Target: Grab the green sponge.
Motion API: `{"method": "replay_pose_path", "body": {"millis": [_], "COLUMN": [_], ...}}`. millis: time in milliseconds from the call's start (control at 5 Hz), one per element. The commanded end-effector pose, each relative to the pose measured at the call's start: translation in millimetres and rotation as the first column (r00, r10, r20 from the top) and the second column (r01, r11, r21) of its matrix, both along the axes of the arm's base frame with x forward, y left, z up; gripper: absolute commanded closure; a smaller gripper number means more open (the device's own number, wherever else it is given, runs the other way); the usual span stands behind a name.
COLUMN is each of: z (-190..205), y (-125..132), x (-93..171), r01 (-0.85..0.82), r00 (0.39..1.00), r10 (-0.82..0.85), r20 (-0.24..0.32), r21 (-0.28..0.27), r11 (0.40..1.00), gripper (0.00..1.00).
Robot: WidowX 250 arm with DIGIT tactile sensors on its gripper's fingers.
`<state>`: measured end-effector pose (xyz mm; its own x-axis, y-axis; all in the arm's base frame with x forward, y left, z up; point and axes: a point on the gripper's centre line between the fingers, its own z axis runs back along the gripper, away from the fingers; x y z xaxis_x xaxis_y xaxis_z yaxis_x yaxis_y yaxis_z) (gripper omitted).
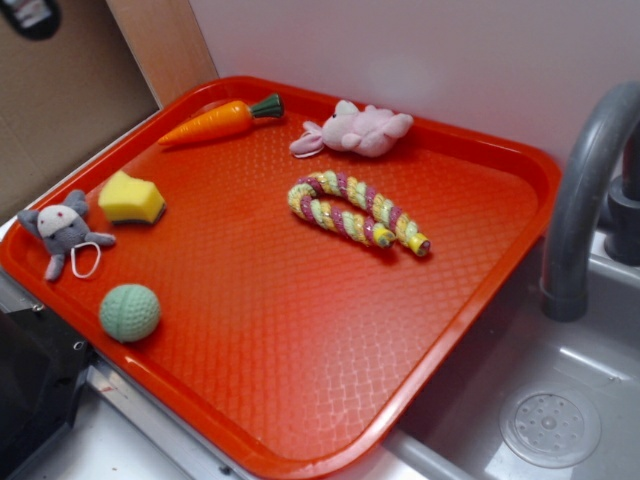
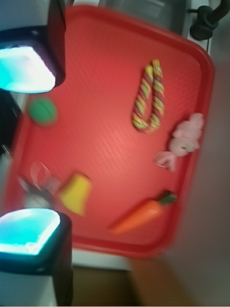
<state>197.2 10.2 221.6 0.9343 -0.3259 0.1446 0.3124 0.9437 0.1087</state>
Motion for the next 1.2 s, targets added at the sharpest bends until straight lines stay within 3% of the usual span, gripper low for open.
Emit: {"method": "replay_pose_path", "body": {"millis": [0, 200, 400, 600, 800, 1000], "z": [-36, -74, -102, -123, -141, -152], "y": [32, 36, 48, 55, 60, 59], "x": [50, 45, 31, 16, 12, 0], "r01": [0.384, 0.509, 0.528, 0.548, 0.557, 0.587], "r00": [0.922, 0.840, 0.808, 0.776, 0.775, 0.756], "r10": [-0.359, -0.442, -0.434, -0.436, -0.425, -0.455], "r20": [-0.146, -0.314, -0.399, -0.455, -0.468, -0.470], "r21": [0.220, 0.176, 0.162, 0.145, 0.187, 0.180], "r11": [0.897, 0.843, 0.834, 0.824, 0.809, 0.790], "gripper": [0.00, 0.00, 0.00, 0.00, 0.00, 0.00]}}
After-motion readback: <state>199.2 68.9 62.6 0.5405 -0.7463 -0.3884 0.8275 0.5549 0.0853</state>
